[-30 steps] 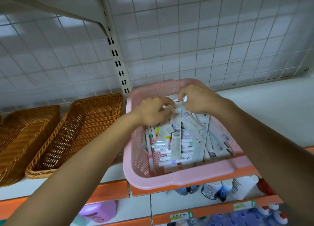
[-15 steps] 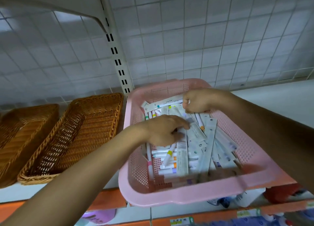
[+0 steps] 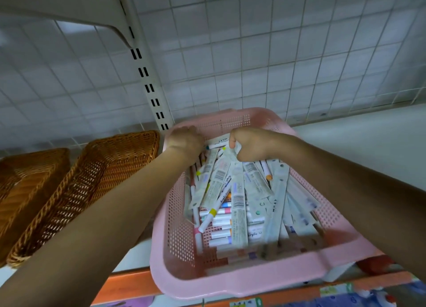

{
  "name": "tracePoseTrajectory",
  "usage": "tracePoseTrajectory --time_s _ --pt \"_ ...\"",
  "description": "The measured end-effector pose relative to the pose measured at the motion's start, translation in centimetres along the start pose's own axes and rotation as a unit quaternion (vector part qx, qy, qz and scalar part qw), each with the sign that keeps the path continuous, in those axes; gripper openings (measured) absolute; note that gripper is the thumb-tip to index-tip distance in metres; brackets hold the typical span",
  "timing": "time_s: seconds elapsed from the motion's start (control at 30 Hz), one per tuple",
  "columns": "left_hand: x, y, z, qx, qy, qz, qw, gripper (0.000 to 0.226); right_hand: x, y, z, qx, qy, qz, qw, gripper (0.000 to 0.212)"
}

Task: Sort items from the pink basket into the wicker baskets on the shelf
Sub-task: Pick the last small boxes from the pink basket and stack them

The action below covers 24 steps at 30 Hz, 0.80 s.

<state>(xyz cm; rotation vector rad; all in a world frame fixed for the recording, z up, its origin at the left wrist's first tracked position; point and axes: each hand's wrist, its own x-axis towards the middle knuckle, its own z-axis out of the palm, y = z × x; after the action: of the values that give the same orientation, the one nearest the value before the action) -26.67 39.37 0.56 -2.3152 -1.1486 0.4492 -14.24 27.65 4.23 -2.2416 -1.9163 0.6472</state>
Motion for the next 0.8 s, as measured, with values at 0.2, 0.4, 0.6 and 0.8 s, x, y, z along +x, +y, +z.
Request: tracePoseTrajectory --time_s 0.2,0.4,0.6,0.8 --pt "-0.7 -0.4 -0.6 -0.107 0.005 -0.007 0.994 0.025 0.0 0.0 -0.2 0.013 0.015 0.000 1.000 0.029" --pt "-4.1 -3.0 -2.6 -0.341 0.069 0.040 0.937 0.037 -1.7 -1.8 -2.0 -0.033 0.083 -0.026 0.996 0.045" --pt "-8.8 -4.5 -2.6 -0.655 0.068 -0.005 0.753 0.024 -3.4 -4.0 -2.4 0.003 0.093 -0.041 0.995 0.012" --pt "-12.9 -5.8 -2.1 -0.813 0.047 0.027 0.580 0.027 -6.3 -7.4 -1.6 0.070 0.148 -0.078 0.983 0.026"
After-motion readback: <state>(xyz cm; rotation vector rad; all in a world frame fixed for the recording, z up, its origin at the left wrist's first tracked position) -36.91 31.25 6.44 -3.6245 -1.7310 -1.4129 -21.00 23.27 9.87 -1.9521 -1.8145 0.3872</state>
